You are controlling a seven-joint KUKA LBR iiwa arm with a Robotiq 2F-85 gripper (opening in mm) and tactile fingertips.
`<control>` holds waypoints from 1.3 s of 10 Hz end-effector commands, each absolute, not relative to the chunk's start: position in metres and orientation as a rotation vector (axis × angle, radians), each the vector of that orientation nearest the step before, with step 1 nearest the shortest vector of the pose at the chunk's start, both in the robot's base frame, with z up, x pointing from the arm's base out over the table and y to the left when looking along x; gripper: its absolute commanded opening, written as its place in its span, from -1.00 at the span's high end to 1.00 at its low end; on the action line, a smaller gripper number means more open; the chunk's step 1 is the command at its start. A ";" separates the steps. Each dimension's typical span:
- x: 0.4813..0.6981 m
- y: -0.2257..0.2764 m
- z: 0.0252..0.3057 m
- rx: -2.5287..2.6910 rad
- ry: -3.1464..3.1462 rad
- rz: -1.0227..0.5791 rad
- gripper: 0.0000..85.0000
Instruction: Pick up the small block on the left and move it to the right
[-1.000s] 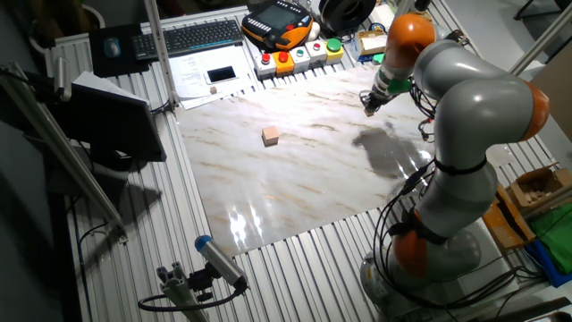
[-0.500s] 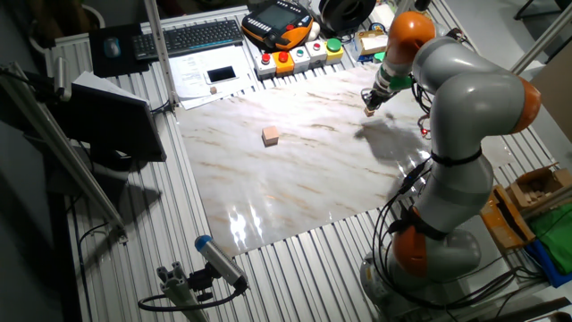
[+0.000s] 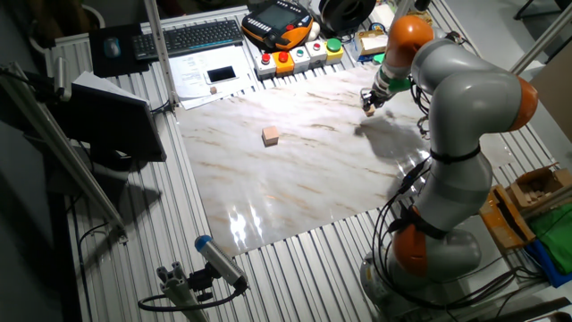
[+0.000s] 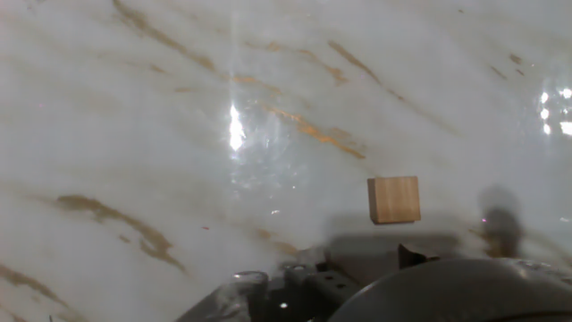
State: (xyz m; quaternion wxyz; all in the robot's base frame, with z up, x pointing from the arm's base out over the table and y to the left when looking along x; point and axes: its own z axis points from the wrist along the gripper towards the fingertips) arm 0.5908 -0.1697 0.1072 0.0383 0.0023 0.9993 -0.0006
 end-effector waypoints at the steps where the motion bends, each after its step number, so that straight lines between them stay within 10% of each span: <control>1: 0.593 -0.172 0.104 0.006 3.061 -0.002 -0.74; 13: 0.601 -0.190 0.069 -0.027 3.058 -0.003 -0.79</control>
